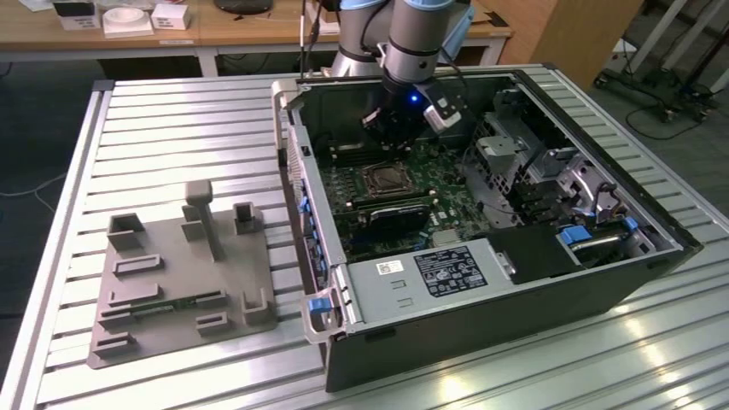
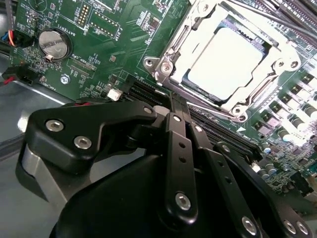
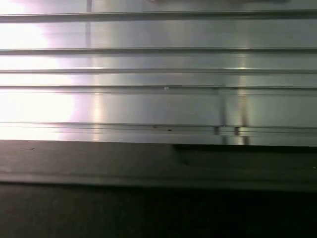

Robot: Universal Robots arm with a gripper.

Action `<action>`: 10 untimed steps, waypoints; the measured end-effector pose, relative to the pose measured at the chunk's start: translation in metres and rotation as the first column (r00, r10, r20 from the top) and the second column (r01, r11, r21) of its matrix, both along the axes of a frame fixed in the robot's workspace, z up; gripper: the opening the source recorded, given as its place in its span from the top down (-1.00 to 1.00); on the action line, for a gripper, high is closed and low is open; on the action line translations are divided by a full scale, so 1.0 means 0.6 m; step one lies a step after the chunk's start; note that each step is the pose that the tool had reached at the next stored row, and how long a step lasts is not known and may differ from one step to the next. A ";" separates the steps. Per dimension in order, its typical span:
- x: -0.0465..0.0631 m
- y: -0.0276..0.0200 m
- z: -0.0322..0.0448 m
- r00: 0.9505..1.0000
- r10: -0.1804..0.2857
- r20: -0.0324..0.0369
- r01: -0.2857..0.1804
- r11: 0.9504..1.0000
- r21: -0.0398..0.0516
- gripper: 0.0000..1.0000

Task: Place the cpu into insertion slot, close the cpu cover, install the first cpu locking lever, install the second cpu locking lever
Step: 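Install the first cpu locking lever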

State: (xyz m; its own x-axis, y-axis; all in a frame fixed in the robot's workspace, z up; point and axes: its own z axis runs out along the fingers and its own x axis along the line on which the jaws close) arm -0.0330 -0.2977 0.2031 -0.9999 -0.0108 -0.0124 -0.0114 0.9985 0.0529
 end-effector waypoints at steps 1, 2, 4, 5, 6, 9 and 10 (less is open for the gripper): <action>0.001 0.0000 0.000 1.000 0.000 0.000 0.000 1.000 0.000 0.80; 0.001 0.0000 -0.001 1.000 -0.001 0.000 0.001 1.000 -0.001 0.80; 0.003 0.0001 -0.001 1.000 -0.001 0.000 0.001 1.000 -0.003 0.80; 0.004 0.0002 -0.002 1.000 -0.001 0.000 0.001 1.000 -0.004 0.80; 0.005 0.0003 -0.002 1.000 -0.002 0.000 0.002 1.000 -0.004 0.80; 0.006 0.0006 -0.002 1.000 -0.002 0.000 0.002 1.000 -0.006 0.80; 0.006 0.0009 -0.002 1.000 -0.002 0.000 0.002 1.000 -0.006 0.80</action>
